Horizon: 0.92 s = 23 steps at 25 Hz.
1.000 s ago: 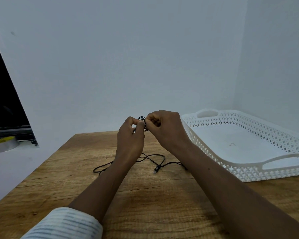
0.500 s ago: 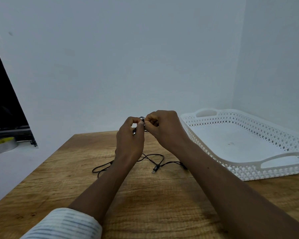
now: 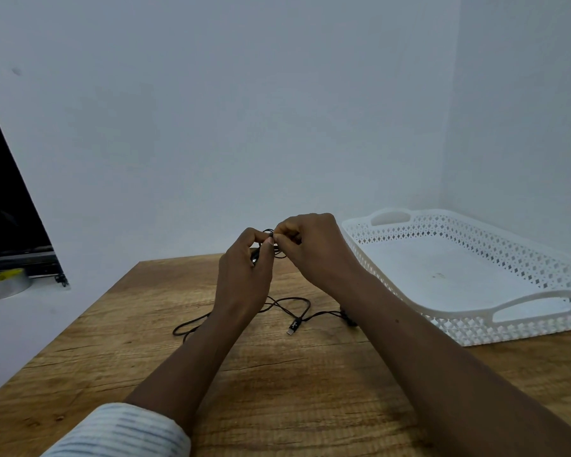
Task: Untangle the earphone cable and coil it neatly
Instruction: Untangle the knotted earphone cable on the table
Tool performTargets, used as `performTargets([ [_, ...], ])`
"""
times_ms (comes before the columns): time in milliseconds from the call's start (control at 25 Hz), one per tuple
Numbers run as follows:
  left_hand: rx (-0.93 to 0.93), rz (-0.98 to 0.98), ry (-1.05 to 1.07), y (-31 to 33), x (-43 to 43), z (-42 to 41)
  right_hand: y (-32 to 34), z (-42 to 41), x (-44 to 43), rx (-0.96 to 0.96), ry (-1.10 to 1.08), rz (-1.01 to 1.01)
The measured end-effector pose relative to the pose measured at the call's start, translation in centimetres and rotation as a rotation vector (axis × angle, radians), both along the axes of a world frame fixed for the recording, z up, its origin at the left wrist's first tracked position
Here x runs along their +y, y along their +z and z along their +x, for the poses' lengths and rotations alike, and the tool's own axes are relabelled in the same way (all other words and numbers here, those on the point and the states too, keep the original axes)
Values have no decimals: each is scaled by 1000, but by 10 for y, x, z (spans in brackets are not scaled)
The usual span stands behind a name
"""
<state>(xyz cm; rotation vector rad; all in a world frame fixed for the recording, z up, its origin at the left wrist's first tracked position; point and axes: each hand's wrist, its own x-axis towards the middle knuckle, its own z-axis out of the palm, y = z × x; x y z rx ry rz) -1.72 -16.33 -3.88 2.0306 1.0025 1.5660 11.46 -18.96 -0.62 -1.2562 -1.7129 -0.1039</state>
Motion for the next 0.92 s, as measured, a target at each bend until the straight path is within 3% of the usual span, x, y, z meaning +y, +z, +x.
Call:
performTargets([
  [280,55,30,-122,7,-2,-6,0,10,-2,471,220,-210],
  [560,224,11,-224,6,10,-18,2,19,-9,502,356,-383],
  [920,91,-173,-521,0,17,-20,5,20,-12,419,387,-400],
])
